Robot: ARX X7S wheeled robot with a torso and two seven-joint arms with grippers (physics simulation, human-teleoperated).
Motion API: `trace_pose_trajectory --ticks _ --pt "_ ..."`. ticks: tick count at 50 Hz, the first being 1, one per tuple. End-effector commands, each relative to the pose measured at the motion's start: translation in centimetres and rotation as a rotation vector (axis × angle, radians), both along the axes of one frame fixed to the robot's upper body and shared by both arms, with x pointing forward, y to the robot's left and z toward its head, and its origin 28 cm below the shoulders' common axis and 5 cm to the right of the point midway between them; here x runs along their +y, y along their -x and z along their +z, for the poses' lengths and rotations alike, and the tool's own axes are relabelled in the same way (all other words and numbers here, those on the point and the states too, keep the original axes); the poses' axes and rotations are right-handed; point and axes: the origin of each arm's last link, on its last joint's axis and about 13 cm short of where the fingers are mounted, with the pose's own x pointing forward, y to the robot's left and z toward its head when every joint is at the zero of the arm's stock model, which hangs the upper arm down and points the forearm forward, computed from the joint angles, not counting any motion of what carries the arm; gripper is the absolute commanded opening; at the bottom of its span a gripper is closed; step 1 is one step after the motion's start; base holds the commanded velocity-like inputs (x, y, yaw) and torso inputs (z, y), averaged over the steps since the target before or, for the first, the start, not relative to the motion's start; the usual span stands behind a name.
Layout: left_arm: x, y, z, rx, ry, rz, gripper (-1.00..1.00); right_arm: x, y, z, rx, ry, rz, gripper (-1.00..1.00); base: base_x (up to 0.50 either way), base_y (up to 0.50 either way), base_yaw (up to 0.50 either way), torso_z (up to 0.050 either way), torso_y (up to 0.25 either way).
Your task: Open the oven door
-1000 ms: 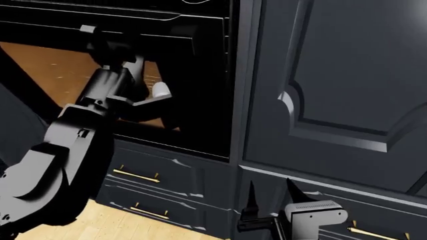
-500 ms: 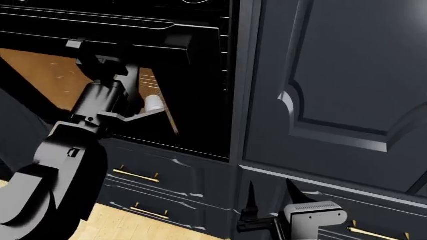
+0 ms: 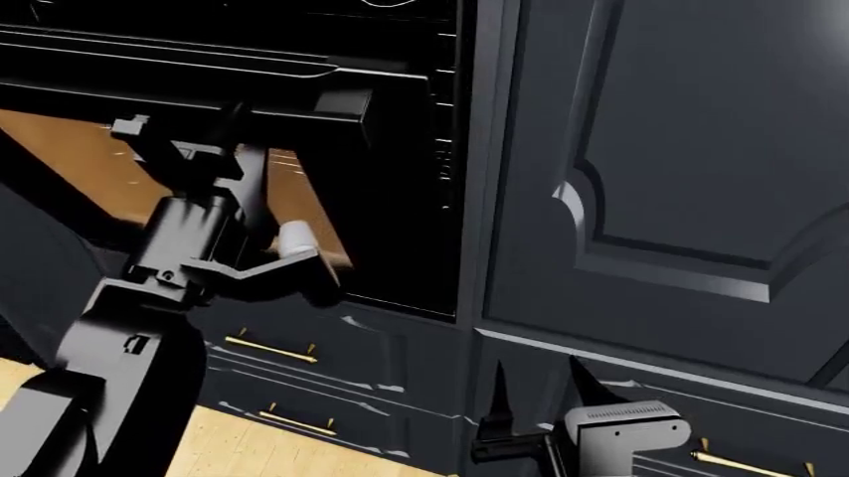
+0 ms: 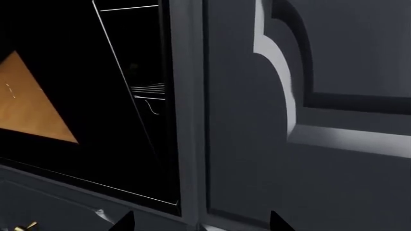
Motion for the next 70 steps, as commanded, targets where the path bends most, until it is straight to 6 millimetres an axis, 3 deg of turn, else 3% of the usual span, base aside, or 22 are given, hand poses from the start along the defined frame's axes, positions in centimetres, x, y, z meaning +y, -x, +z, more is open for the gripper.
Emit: trace_pose_trajectory --ticks 1,17,45,70 --pt "1.4 0.4 0.3 -0.104 0.007 0.072 -1.0 0.0 0.0 -0.1 0.001 0.002 -0.001 1.0 0.0 0.0 0.0 0.0 0.0" --pt "1.8 0.8 -0.6 -0.131 0.037 0.078 -1.0 0.0 0.0 -0.1 0.003 0.003 -0.001 1.0 0.0 0.0 0.0 0.0 0.0" --pt "2.2 1.9 -3.9 -0.142 0.087 0.09 -1.0 0.0 0.1 0.0 -0.002 0.005 -0.008 1.0 0.0 0.0 0.0 0.0 0.0" --pt "2.7 4.1 -3.6 -0.134 -0.011 0.112 -1.0 0.0 0.1 -0.1 -0.002 0.008 -0.007 1.0 0.0 0.0 0.0 0.0 0.0"
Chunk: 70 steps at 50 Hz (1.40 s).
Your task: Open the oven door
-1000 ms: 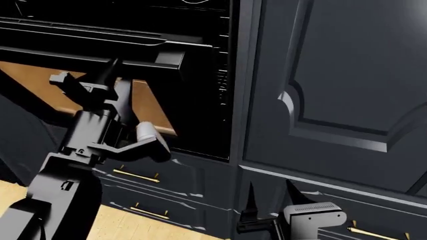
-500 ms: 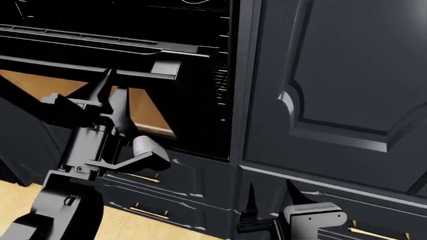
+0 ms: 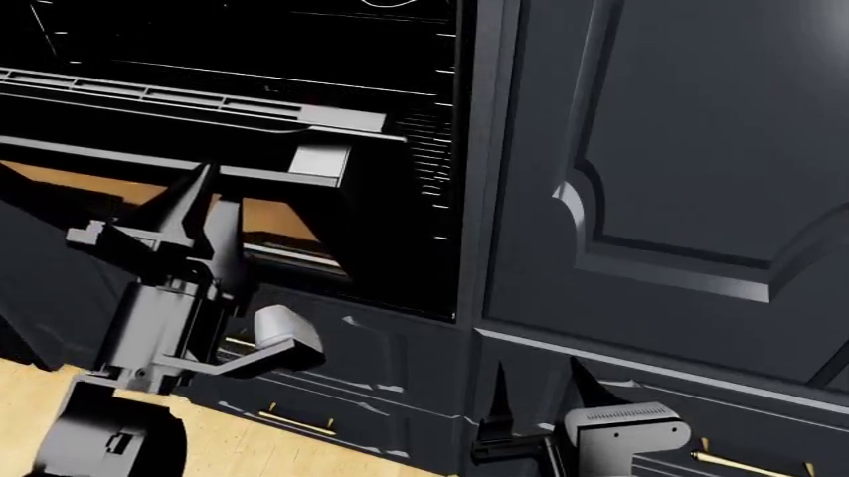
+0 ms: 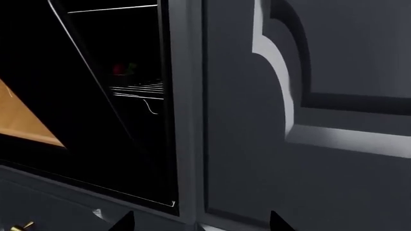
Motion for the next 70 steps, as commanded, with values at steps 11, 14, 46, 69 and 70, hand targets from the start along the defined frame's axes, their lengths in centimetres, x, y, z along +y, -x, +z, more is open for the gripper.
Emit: trace_pose_trajectory --ticks 11,14,46,69,70 --pt "1.7 0.5 -0.1 -0.038 -0.001 0.087 -1.0 0.0 0.0 0.0 0.0 0.001 0.001 1.0 0.0 0.0 0.0 0.0 0.0" --pt "1.6 0.6 -0.2 -0.038 0.007 0.088 -1.0 0.0 0.0 -0.1 0.001 0.001 0.001 1.0 0.0 0.0 0.0 0.0 0.0" --pt "1.8 2.7 -2.2 -0.037 0.042 0.102 -1.0 0.1 0.1 -0.1 -0.004 0.005 0.001 1.0 0.0 0.0 0.0 0.0 0.0" --pt "2.2 4.2 -3.1 -0.033 0.057 0.123 -1.0 0.1 0.1 -0.2 -0.002 0.007 0.002 1.0 0.0 0.0 0.0 0.0 0.0" --pt "2.3 4.2 -3.2 -0.031 0.057 0.124 -1.0 0.1 0.1 -0.2 -0.002 0.007 0.002 1.0 0.0 0.0 0.01 0.0 0.0"
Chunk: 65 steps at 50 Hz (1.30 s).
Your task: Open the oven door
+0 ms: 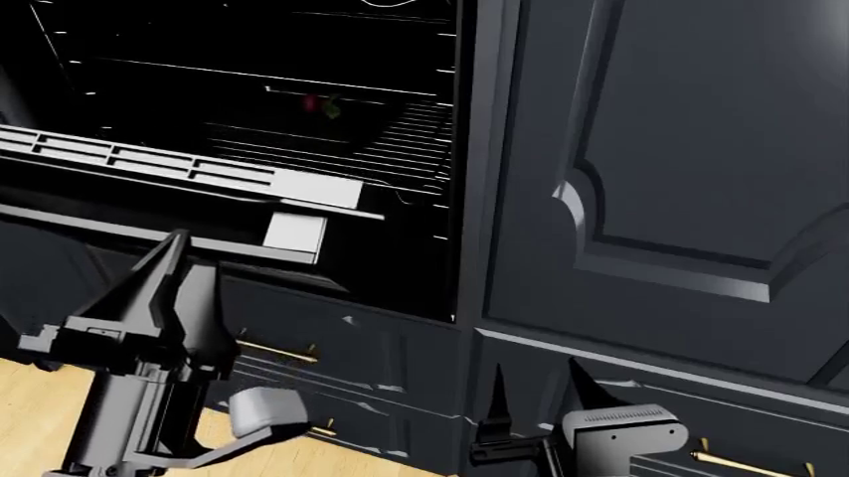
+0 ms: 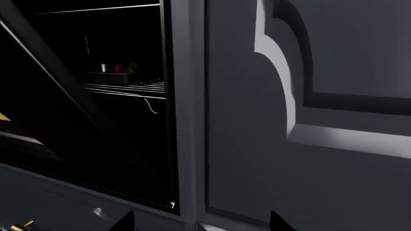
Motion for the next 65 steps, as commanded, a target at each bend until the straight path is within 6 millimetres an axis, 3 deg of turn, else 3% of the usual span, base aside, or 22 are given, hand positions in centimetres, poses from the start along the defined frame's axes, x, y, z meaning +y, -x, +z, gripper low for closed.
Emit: trace_pose_trajectory --ticks 1,65 --pt "1.7 0.0 0.0 -0.016 0.016 0.104 -1.0 0.0 0.0 0.0 0.001 0.0 0.001 1.0 0.0 0.01 0.01 0.0 0.0" --pt "2.1 2.3 -3.7 0.003 0.068 0.147 -1.0 0.0 0.1 0.0 -0.005 0.004 -0.002 1.0 0.0 0.0 0.01 0.0 0.0"
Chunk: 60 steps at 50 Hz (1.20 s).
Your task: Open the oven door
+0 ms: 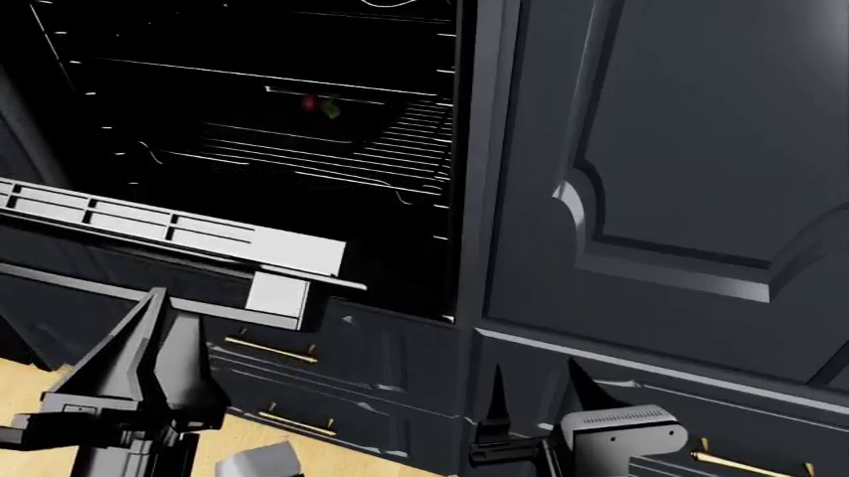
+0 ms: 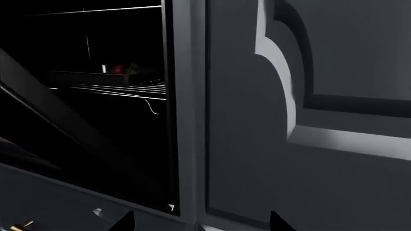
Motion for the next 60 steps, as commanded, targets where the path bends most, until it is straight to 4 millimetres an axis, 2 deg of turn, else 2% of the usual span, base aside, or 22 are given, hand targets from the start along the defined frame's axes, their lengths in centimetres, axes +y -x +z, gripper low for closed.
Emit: trace_pose_trajectory --ticks 1,32,55,60 --pt "1.9 -0.6 -0.5 0.025 0.014 0.125 -1.0 -0.1 0.0 0.0 0.001 0.0 -0.003 1.0 0.01 0.01 0.01 0.0 0.0" --pt "2.1 0.7 -2.2 0.017 0.029 0.132 -1.0 0.0 0.2 0.0 -0.017 0.014 0.014 1.0 0.0 0.0 0.01 0.0 0.0" --pt "1.9 0.6 -1.8 0.006 0.031 0.127 -1.0 0.2 0.6 0.1 -0.034 0.078 0.052 1.0 0.0 0.0 0.01 0.0 0.0" --pt "2.0 0.8 -2.4 0.005 0.027 0.125 -1.0 0.2 0.5 0.1 -0.038 0.084 0.045 1.0 0.0 0.0 0.01 0.0 0.0"
